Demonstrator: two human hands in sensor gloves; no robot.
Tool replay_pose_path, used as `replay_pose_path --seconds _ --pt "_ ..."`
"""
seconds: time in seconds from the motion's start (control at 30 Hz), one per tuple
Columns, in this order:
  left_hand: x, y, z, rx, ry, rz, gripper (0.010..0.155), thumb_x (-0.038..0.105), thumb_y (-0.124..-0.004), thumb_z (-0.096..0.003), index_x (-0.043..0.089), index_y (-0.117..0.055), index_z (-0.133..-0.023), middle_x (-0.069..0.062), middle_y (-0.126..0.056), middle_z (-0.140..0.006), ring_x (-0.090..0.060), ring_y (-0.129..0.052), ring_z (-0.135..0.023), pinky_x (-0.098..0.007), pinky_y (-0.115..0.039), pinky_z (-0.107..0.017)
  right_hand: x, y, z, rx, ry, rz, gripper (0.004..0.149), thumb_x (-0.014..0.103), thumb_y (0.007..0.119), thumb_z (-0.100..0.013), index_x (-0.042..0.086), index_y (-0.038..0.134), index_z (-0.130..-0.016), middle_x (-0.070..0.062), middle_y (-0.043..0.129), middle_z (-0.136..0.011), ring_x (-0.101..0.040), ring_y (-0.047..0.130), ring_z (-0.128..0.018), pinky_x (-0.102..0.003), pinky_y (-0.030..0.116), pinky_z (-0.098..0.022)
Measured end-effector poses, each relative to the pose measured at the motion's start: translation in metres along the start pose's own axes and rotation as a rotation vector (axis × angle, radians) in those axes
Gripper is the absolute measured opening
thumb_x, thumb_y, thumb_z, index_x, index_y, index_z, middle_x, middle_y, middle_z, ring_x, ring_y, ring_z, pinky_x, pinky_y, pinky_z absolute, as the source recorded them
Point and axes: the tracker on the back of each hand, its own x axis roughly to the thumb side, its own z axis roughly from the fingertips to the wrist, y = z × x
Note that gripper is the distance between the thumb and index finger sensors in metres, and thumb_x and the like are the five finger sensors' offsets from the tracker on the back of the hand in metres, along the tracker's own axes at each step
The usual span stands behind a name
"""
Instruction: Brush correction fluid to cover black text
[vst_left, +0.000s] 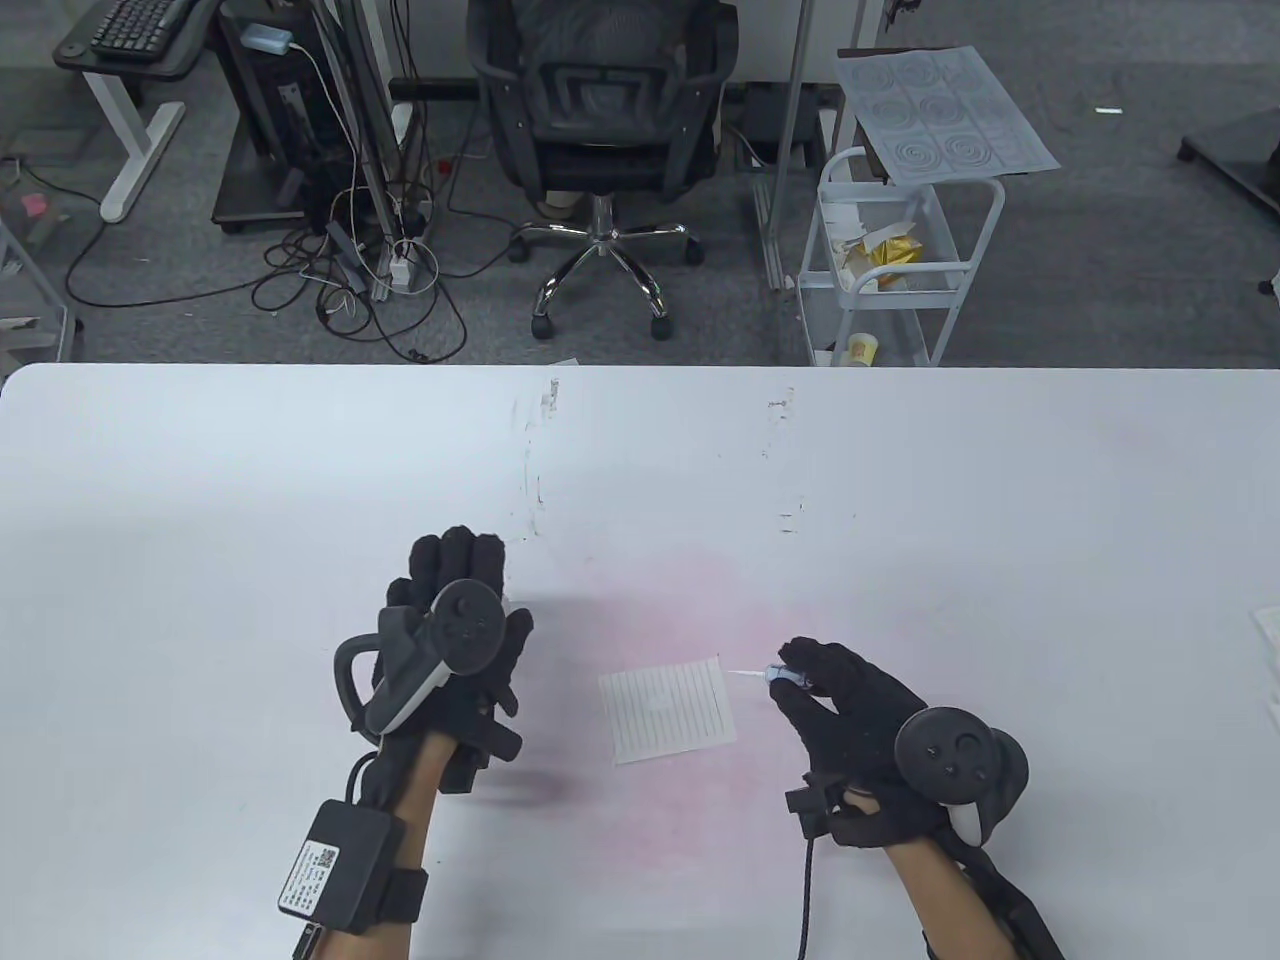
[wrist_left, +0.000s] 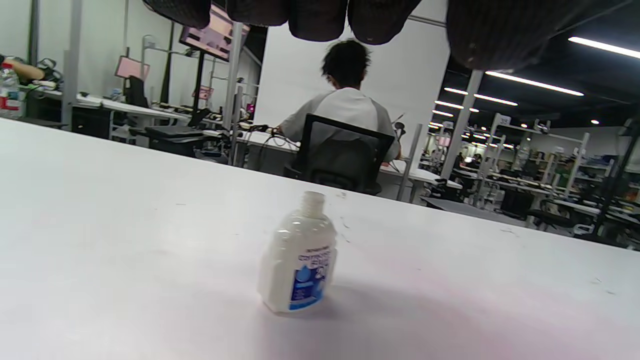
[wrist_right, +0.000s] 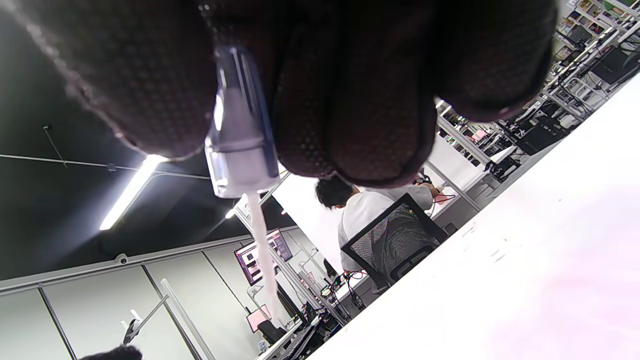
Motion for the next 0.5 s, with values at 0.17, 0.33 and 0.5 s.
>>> replay_pose_path --seconds 0.17,0.33,0.5 --pt "-0.029 -0.01 -0.014 -0.003 0.054 0.104 0.081 0.063 -0.073 -0.04 0.033 -0.044 -0.108 -0.002 -0.043 -0.119 -0.031 -0.048 -0.112 -0.052 -0.052 -0.079 -0.001 -0.001 -0.001 -0.003 0.005 -0.003 0.046 0.045 0.092 -0.033 0.023 0.09 -0.073 -0.004 0.095 -0.067 -0.027 0.105 -0.048 -0.049 0.082 -0.044" --pt "-0.043 -0.035 -0.021 0.002 0.049 0.149 0.08 0.064 -0.074 -0.0389 0.032 -0.049 -0.107 -0.001 -0.052 -0.117 -0.03 -0.057 -0.11 -0.052 -0.058 -0.077 -0.001 -0.001 -0.001 -0.002 0.013 -0.006 0.046 0.045 0.092 -0.033 0.023 0.09 -0.073 -0.004 0.095 -0.067 -0.027 0.105 -0.048 -0.05 0.082 -0.044" --pt "-0.047 -0.058 -0.026 0.005 0.058 0.145 0.078 0.064 -0.078 -0.0371 0.03 -0.057 -0.105 -0.005 -0.064 -0.111 -0.029 -0.073 -0.101 -0.051 -0.065 -0.073 -0.001 -0.001 -0.001 0.001 0.016 -0.006 0.046 0.045 0.092 -0.033 0.023 0.09 -0.073 -0.004 0.095 -0.067 -0.027 0.105 -0.048 -0.05 0.082 -0.044"
